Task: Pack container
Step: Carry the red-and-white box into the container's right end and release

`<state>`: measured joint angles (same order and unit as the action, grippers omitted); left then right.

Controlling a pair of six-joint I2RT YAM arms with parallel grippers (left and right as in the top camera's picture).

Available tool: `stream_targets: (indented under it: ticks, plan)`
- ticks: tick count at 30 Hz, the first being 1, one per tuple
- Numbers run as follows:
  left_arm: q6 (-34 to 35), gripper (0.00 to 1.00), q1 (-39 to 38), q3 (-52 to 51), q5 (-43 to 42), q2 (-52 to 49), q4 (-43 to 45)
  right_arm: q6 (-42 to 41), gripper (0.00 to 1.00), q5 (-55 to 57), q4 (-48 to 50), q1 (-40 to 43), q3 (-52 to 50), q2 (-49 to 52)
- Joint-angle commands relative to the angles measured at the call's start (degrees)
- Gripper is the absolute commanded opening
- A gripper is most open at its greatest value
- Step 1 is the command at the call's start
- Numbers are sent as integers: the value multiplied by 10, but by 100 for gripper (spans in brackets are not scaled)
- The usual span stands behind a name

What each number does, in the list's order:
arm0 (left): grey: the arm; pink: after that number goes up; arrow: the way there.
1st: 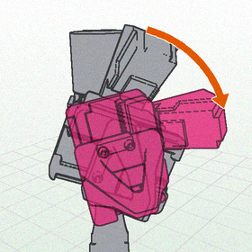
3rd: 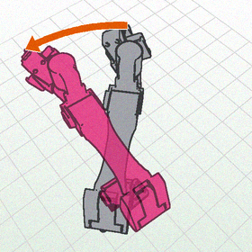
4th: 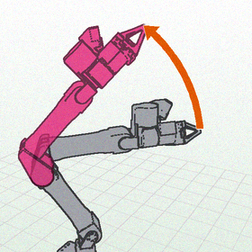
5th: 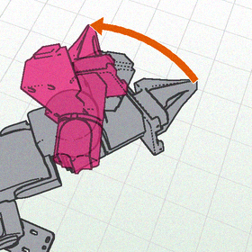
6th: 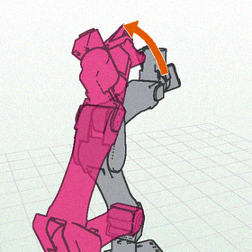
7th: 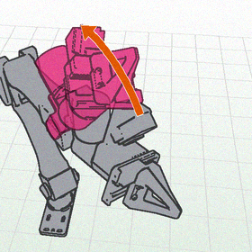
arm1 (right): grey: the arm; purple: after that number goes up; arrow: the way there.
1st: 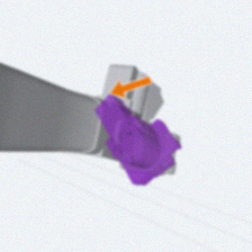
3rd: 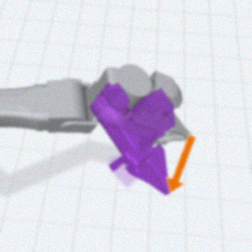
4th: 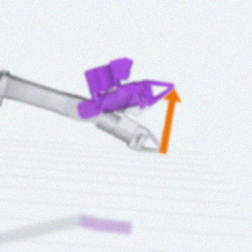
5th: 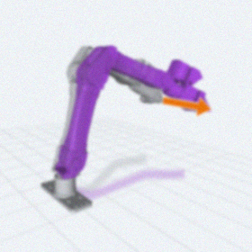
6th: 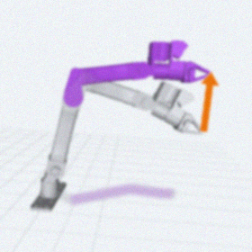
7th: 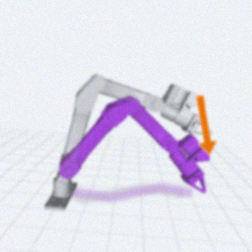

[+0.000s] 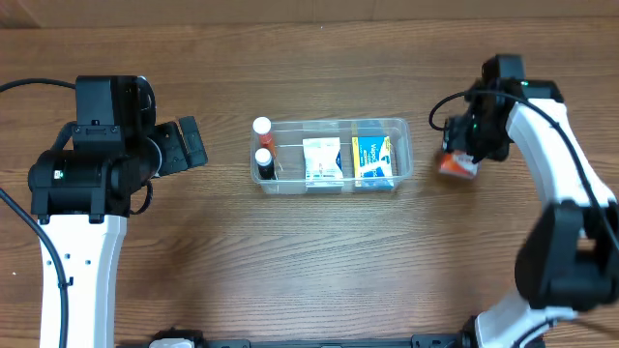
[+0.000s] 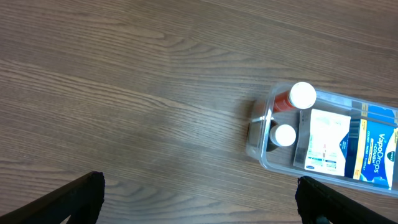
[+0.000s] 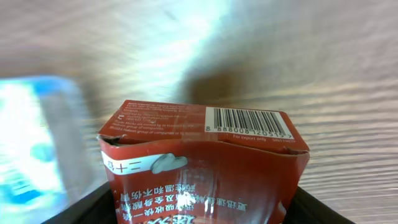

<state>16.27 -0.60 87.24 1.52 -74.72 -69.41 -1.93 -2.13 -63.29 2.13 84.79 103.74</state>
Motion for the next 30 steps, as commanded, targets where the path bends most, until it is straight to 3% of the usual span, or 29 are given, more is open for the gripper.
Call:
stream_targets:
  ticks: [1,10,23,28,29,30]
  plan:
    - [-11,100,2,-5,5,-2,0,-8,70,-10,6,-68,27,-92]
    - [-11,100,2,-5,5,-2,0,-38,71,6,50,-209,26,-93]
    - [-11,100,2,-5,5,-2,0,-38,72,7,61,-216,25,48]
    - [-11,100,2,-5,5,-2,0,-39,89,7,62,-216,25,60]
    - [-11,100,2,-5,5,-2,0,-39,99,7,62,-216,26,60]
    - [-11,100,2,-5,5,-2,0,-39,100,7,63,-216,26,60]
